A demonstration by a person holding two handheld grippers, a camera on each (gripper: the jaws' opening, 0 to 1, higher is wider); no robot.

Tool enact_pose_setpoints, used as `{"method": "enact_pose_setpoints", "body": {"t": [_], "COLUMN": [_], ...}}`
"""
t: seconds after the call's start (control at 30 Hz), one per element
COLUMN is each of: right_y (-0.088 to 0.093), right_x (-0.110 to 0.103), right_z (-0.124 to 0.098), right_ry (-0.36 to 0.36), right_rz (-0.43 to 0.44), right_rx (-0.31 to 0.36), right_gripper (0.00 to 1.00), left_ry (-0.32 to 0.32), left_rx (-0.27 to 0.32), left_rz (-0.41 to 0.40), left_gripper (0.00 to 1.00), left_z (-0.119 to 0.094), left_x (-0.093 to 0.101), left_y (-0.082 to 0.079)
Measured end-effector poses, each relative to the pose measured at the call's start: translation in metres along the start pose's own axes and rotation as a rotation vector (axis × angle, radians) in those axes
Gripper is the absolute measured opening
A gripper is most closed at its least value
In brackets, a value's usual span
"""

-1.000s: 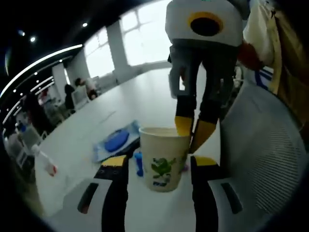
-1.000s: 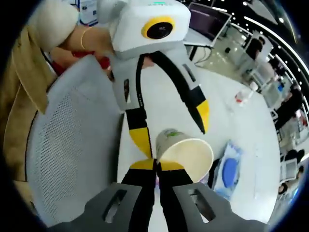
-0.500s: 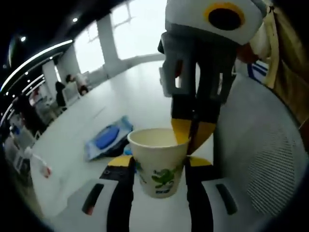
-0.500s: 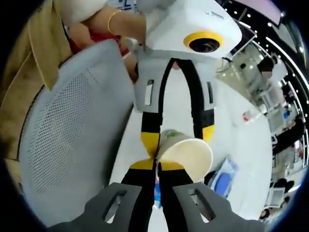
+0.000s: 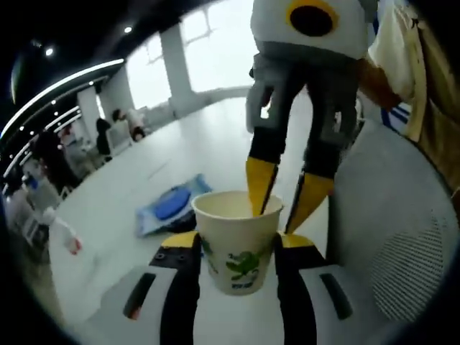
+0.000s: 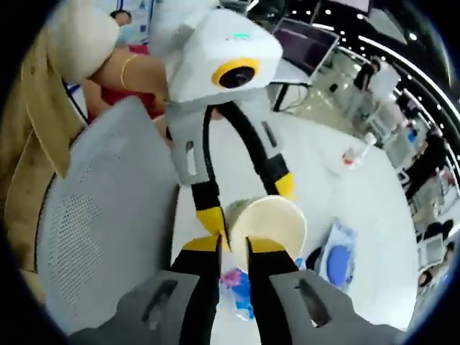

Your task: Arrange the tabletop items into an orderly group along one side of the table until the central work area is clear of visible clutter.

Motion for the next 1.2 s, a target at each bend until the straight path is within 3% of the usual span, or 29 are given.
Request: {"method": "enact_pose_setpoints", "body": {"t": [0.13, 0.27, 0.47, 0.73, 0.83, 1.2], "right_y": [-0.005, -0.007, -0.004, 0.011, 0.017, 0.041], "right_x": [0.016, 0.032, 0.044, 0.055, 0.058, 0.073], "right_z": [-0.013, -0.026, -0.039, -0.043, -0.045, -0.043], "right_ry": [0.016, 0.041, 0.082, 0.144, 0.158, 0.208], "right_rz": [0.178, 0.323, 0.438, 0.594, 0.620, 0.710], "right_rx": [0.147, 0.274, 0.386, 0.476, 0.483, 0.489], "right_gripper": [0.38, 0.47, 0.63, 0.99, 0.99, 0.99], "left_ry": [-0.049, -0.081, -0.125, -0.212, -0.248, -0.371], "left_rx": [0.058, 0.099, 0.146, 0.199, 0.248, 0.305], "left_rz": [-0.099, -0.115, -0.157, -0.178, -0.231, -0.280], "left_gripper": [0.38, 0.38, 0.38, 0.38, 0.38, 0.38], "left_z": [-0.006, -0.011, -0.013, -0.019, -0.023, -0.020], "left_x": [-0.012, -0.017, -0.026, -0.041, -0.058, -0.117], "left_y": [-0.003, -0.007, -0.011, -0.017, -0.018, -0.021]}}
Point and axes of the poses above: the point that each gripper's makers call its tool centre point, and the gripper's own axes: z roughly forward along the fingers, x roughly to its right, y roughly out of its underside, the point moved 5 cm from there along -z, roughly backward along the fingers, and after that the axes turned 12 degrees about -x, right-handed, at the moved point
